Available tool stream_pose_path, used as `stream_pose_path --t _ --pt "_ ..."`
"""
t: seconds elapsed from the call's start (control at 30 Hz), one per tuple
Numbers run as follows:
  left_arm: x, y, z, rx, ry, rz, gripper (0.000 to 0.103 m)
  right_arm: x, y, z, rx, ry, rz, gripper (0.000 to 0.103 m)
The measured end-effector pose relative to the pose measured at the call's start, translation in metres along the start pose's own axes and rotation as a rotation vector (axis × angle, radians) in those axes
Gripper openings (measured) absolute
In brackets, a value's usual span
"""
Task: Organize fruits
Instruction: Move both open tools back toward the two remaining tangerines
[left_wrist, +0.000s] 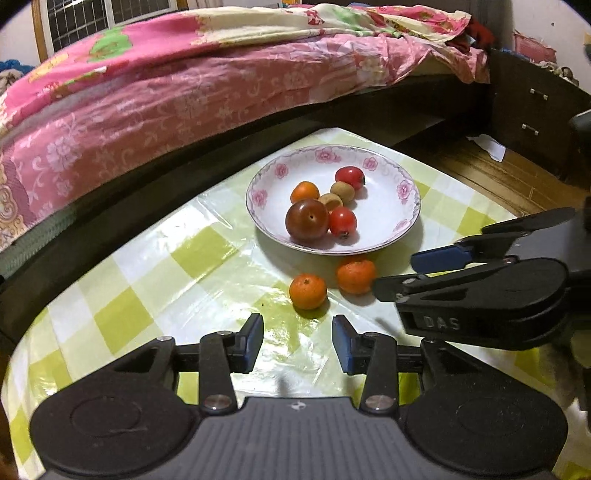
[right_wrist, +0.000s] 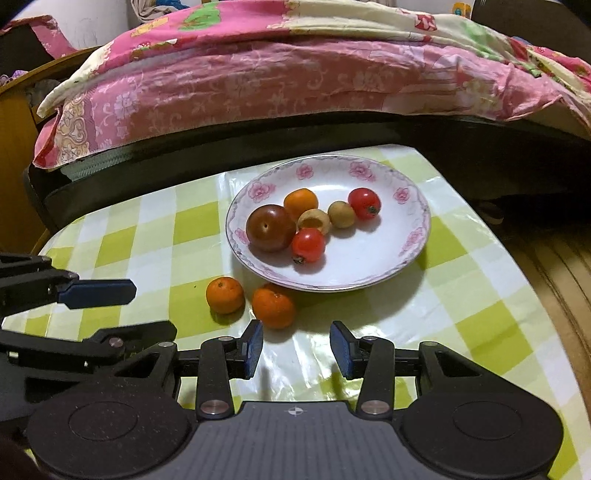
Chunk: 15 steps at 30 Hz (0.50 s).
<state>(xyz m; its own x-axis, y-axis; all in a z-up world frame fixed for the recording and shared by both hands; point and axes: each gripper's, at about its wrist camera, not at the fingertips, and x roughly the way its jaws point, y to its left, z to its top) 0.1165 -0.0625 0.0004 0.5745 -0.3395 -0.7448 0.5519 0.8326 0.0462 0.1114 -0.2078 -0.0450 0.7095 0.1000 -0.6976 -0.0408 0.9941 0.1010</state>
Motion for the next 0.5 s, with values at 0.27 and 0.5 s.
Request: stream_pose_path --t 0.27,0.5 --pt "0.013 0.011 -0.002 -0.028 0.029 -0.012 0.049 0.023 0.005 0.007 -0.036 -0.013 0.025 0.040" --pt "0.026 0.008 0.003 -0.011 0.038 -0.032 0.050 0.028 0.009 0.013 -0.066 -0.008 0.046 0.028"
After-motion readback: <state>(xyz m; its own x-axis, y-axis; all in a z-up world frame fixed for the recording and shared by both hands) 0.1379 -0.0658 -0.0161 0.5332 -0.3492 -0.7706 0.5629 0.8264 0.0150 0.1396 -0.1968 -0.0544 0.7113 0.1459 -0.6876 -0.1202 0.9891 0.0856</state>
